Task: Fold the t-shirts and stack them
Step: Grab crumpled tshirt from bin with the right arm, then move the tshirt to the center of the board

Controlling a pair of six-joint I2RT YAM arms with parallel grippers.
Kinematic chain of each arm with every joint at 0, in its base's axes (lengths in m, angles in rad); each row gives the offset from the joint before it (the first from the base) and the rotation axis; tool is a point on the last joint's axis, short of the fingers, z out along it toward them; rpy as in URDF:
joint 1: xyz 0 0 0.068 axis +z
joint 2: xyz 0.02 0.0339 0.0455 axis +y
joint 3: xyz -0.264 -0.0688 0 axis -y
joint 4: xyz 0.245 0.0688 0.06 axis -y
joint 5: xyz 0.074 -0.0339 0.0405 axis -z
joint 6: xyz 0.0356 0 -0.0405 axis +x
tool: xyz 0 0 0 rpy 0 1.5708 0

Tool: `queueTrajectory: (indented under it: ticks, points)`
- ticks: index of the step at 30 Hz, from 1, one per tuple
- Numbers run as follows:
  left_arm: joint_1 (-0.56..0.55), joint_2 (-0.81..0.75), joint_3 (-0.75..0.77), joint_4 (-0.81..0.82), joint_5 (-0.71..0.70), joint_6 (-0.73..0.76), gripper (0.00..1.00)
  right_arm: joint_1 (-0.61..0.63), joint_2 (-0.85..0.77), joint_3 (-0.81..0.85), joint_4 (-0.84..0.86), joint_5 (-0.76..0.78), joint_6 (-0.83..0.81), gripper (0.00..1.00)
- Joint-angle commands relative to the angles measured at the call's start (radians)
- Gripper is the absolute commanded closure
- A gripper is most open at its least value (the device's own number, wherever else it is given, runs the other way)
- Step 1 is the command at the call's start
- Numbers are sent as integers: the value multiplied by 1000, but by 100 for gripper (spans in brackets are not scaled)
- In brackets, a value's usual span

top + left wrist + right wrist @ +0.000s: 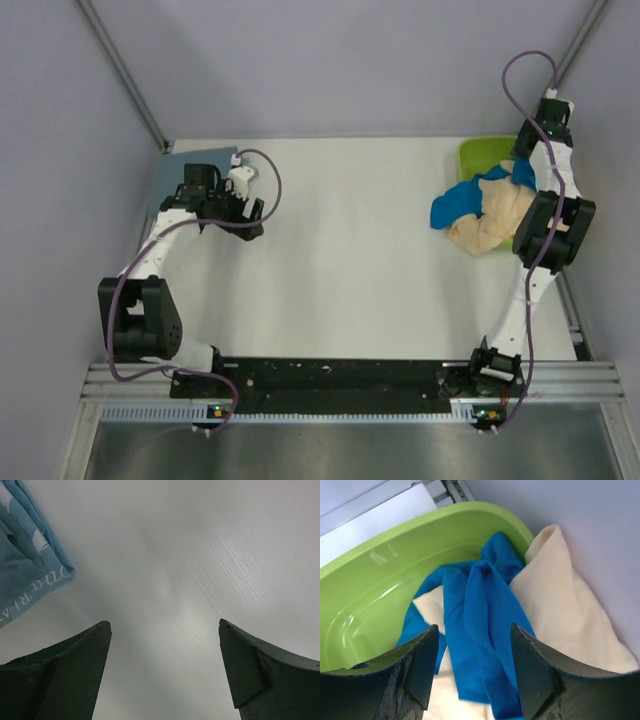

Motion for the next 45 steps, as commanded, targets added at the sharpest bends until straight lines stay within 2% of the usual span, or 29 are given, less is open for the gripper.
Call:
queueTrajectory:
  ticks: [1, 3, 5, 7, 8, 9, 10, 16, 24, 27, 30, 33, 35, 37, 38, 42, 45]
  points:
    - [2, 31, 69, -38, -19, 46, 8, -8, 109, 138, -79, 63, -56, 42]
    - [0, 48, 79, -46, -17, 49, 8, -10, 128, 167, -100, 99, -67, 41]
    - [0, 60, 87, -55, -14, 52, 8, -10, 138, 176, -101, 116, -95, 51]
    - [0, 65, 98, -64, -17, 56, 8, -11, 145, 190, -100, 121, -107, 76]
    - [0, 66, 101, -67, -25, 57, 8, -10, 139, 193, -102, 132, -139, 91]
    - [0, 69, 104, -67, -36, 53, 7, -10, 129, 193, -102, 136, -144, 100]
    - [-1, 72, 105, -64, -46, 48, 1, -10, 100, 187, -101, 147, -144, 100]
    - [2, 92, 110, -63, -63, 43, 1, 1, -79, 163, -96, 144, -150, 100]
    - [2, 63, 101, -52, -57, 40, 1, 82, -439, 109, 8, 135, -217, 100]
    - [2, 8, 70, -33, -57, 46, 1, 90, -587, 51, 109, -4, -213, 100]
    - [3, -42, 46, -20, -76, 57, 1, 122, -752, -36, 304, -336, -219, 100]
    - [3, -78, 35, -10, -92, 60, 1, 212, -842, -84, 454, -509, -178, 100]
    - [3, -104, 32, -4, -94, 57, 1, 252, -846, -29, 528, -668, -65, 100]
    - [7, -130, 24, 2, -97, 53, 1, 285, -825, 40, 672, -889, 128, 100]
    - [8, -144, 20, 11, -102, 49, 1, 318, -807, 76, 742, -951, 217, 100]
    - [25, -179, 0, 51, -170, 22, 1, 436, -741, 253, 966, -1061, 506, 100]
    - [75, -191, -6, 77, -206, 8, 1, 441, -727, 259, 1185, -1019, 719, 100]
